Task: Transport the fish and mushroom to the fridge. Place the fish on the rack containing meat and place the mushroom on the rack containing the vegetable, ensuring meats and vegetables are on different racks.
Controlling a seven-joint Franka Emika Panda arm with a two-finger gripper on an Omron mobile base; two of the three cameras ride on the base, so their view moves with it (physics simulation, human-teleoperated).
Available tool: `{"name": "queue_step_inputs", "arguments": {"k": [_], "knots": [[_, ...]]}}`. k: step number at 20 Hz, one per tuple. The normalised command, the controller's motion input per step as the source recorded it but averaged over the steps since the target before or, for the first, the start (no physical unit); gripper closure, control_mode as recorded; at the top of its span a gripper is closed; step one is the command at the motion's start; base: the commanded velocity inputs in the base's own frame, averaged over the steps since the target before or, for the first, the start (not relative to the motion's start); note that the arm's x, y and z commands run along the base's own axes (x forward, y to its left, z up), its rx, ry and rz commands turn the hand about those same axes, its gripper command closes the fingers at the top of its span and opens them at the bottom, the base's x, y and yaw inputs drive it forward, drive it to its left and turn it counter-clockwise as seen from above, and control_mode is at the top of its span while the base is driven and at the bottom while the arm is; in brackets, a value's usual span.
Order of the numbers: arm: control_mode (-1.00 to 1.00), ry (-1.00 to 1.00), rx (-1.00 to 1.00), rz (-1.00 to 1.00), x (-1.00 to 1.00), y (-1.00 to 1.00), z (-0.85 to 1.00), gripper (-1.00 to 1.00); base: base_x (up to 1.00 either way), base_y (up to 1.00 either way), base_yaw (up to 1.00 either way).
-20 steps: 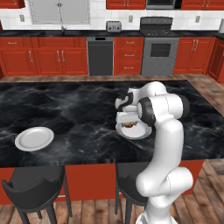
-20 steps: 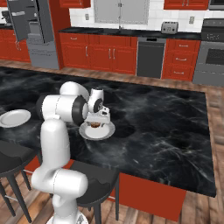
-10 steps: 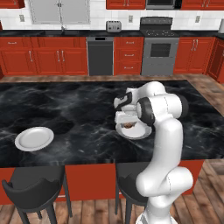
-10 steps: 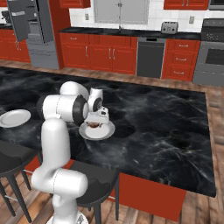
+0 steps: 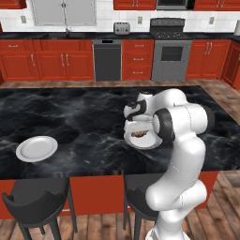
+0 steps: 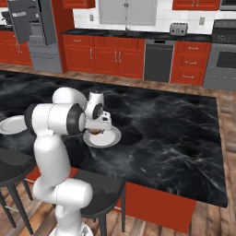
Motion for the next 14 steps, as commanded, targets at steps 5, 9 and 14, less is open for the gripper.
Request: {"name": "queue_step_inputs", "arguments": {"k": [5, 9, 14], "knots": [[-1.00, -0.26, 0.00, 0.01, -1.00, -0.05, 0.91, 1.00, 0.00, 0.00, 0.00], [-1.00, -0.14, 0.00, 0.02, -1.00, -0.04, 0.99, 1.00, 0.00, 0.00, 0.00], [-1.00, -0.17, 0.00, 0.01, -0.98, -0.01, 0.98, 1.00, 0.00, 0.00, 0.00]]}}
